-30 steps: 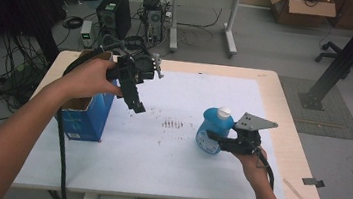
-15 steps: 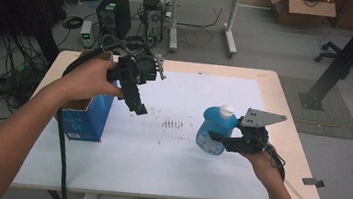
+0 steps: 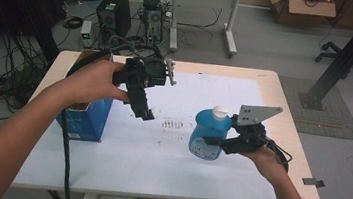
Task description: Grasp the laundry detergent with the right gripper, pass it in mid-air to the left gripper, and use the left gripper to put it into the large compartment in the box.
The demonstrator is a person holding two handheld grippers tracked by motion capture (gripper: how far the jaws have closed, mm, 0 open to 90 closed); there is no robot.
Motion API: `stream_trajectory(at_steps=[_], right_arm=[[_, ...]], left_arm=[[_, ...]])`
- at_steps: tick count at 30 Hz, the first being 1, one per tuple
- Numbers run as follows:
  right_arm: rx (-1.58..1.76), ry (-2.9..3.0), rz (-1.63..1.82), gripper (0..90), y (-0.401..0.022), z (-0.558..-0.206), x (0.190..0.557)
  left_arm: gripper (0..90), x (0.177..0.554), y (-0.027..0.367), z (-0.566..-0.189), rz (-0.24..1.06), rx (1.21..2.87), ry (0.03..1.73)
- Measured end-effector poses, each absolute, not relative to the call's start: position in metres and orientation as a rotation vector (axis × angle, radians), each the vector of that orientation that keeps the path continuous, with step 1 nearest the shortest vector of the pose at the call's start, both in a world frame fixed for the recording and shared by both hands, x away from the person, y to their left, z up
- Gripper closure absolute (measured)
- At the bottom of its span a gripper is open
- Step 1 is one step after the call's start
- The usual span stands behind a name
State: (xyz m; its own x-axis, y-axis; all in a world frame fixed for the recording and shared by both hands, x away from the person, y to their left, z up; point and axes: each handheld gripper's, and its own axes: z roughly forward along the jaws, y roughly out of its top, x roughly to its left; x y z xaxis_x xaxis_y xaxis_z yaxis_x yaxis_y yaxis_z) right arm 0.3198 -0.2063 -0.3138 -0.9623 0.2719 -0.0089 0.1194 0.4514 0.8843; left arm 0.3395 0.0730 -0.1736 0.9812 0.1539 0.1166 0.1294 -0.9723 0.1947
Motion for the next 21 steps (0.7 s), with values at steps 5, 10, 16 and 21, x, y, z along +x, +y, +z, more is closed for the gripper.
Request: stream_trajectory(at_steps=[5, 10, 16, 21], right_arm=[[0.283, 2.571, 1.545, 43.4, -0.195, -0.309, 0.322], [0.223, 2.587, 1.554, 43.4, -0.183, -0.303, 0.324], [0.153, 2.607, 1.558, 43.5, -0.168, -0.296, 0.326], [0.087, 2.630, 1.566, 43.6, -0.154, -0.291, 0.330]], left_arm=[[7.2, 0.330, 0.063, -0.168, 0.192, 2.949, 0.170], [7.3, 0.327, 0.058, -0.164, 0.177, 2.949, 0.155], [7.3, 0.324, 0.055, -0.162, 0.162, 2.944, 0.145], [7.3, 0.322, 0.052, -0.160, 0.145, 2.949, 0.131]])
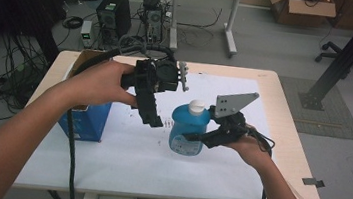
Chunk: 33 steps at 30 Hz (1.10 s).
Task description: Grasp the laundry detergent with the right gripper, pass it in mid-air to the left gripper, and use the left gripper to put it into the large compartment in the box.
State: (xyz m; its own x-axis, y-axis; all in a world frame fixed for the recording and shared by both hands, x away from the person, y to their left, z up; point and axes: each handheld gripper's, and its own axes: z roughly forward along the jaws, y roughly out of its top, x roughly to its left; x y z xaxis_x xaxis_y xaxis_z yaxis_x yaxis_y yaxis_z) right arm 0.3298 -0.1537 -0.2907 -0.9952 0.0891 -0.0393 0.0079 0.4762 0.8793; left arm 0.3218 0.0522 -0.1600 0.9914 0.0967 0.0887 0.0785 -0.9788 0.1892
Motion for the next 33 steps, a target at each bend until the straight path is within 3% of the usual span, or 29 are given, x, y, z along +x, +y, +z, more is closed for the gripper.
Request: stream_trajectory(at_steps=[33], right_arm=[[-0.089, 2.702, 1.576, 43.7, -0.101, -0.287, 0.336]], left_arm=[[8.3, 0.319, 0.043, -0.165, 0.108, 2.957, 0.092]])
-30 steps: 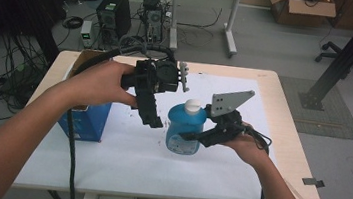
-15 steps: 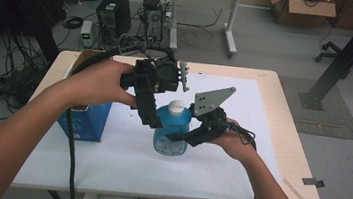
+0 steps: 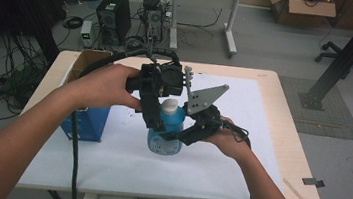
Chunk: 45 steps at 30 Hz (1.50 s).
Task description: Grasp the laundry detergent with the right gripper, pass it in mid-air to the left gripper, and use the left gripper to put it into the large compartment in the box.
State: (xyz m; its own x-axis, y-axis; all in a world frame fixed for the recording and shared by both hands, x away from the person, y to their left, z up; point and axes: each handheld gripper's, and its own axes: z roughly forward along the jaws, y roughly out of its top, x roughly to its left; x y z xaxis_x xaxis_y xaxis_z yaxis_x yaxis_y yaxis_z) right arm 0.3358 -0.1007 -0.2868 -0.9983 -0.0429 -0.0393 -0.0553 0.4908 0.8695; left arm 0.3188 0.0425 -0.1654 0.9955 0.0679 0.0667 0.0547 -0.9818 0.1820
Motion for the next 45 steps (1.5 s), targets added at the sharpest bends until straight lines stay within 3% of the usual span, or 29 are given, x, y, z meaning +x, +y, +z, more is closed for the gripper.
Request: stream_trajectory(at_steps=[19, 45], right_arm=[[-0.096, 2.699, 1.580, 43.6, -0.098, -0.285, 0.338], [-0.096, 2.697, 1.581, 43.6, -0.099, -0.285, 0.338]], left_arm=[[12.2, 0.325, 0.035, -0.185, 0.071, 2.980, 0.072], [28.3, 0.328, 0.034, -0.187, 0.052, 2.980, 0.076]])
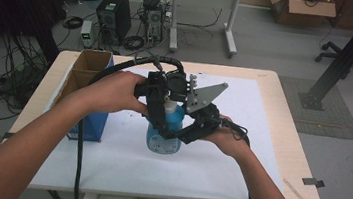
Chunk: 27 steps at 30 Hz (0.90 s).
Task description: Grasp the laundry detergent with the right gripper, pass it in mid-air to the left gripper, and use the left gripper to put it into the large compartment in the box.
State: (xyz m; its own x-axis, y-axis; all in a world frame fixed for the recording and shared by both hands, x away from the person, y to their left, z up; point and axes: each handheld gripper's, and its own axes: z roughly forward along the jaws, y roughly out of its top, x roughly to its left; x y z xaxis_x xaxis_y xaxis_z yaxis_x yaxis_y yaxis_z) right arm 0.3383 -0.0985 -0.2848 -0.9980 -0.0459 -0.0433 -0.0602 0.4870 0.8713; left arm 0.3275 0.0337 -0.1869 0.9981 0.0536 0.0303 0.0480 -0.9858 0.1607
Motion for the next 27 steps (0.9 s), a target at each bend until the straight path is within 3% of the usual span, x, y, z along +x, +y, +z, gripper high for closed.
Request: stream_trajectory(at_steps=[27], right_arm=[[-0.100, 2.696, 1.574, 43.6, -0.0994, -0.2836, 0.3370]], left_arm=[[37.4, 0.3264, 0.0331, -0.1842, 0.082, 2.972, 0.079]])
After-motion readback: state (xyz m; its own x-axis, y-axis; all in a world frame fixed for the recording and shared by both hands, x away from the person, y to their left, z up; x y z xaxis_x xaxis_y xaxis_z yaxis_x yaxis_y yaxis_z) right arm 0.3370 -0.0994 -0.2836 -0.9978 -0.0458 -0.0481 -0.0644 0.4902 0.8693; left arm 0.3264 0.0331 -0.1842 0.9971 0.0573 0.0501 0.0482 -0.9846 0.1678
